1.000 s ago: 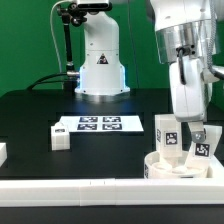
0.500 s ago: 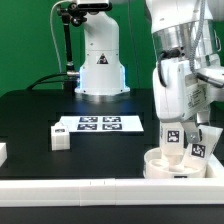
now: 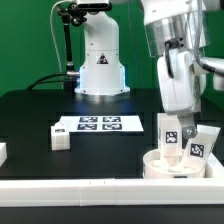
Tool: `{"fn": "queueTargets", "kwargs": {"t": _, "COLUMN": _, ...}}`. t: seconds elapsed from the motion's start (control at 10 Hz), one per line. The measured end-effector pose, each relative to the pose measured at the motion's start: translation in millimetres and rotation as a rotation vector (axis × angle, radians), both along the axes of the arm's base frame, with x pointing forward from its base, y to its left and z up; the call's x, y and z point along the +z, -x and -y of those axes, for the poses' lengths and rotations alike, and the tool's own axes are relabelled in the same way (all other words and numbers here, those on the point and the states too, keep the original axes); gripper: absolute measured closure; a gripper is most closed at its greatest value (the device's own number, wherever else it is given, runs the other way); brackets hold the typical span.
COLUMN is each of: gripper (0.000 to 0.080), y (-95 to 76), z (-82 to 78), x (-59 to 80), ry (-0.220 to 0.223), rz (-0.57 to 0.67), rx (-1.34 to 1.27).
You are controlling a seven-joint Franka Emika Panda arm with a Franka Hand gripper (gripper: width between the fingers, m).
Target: Assemble stool
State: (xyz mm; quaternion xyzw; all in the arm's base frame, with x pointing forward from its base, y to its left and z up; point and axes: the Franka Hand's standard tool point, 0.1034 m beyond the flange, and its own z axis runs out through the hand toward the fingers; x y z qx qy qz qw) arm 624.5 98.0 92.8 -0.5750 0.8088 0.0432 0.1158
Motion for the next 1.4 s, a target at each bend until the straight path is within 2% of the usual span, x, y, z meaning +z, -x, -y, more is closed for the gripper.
{"fn": "queueTargets", "kwargs": {"t": 0.1, "gripper": 0.0153, "y": -0.7, "z": 11.9, "x": 9.3, "ry": 0.005, "rz": 0.007, "rx": 0.074}}
{"fn": "queueTargets", "kwargs": {"t": 0.3, "gripper": 0.0150, "y": -4.6, "z": 15.4, "x": 20.3, "ry": 0.015, "rz": -0.023, "rx": 0.147}}
{"fn": "queueTargets", "kwargs": {"t": 0.7, "gripper": 0.0150, "y": -5.2, "z": 15.8, "x": 18.1, "ry": 0.018, "rz": -0.016, "rx": 0.142}}
{"fn": "queueTargets", "kwargs": {"t": 0.8, "gripper": 0.0150, "y": -4.6, "z": 19.7, "x": 17.4, "ry": 0.031, "rz": -0.003, "rx": 0.215}}
{"fn": "queueTargets", "kwargs": {"t": 1.0, "gripper": 0.0150, "y": 2.0, "z": 47.4, "x": 13.7, "ry": 0.066, "rz": 0.039, "rx": 0.453}}
{"fn": "queueTargets", "kwargs": {"t": 1.1, "gripper": 0.0150, "y": 8.2, "z": 66.2, "x": 11.9, "ry": 0.075, "rz": 0.045, "rx": 0.505}}
{"fn": "queueTargets", "kwargs": {"t": 1.2, "gripper": 0.0150, "y": 11.6, "z": 76.4, "x": 11.5, "ry": 0.079, "rz": 0.039, "rx": 0.501}}
{"fn": "queueTargets", "kwargs": {"t": 1.4, "gripper": 0.0150, "y": 11.5, "z": 72.0, "x": 10.6, "ry": 0.082, "rz": 0.042, "rx": 0.530}}
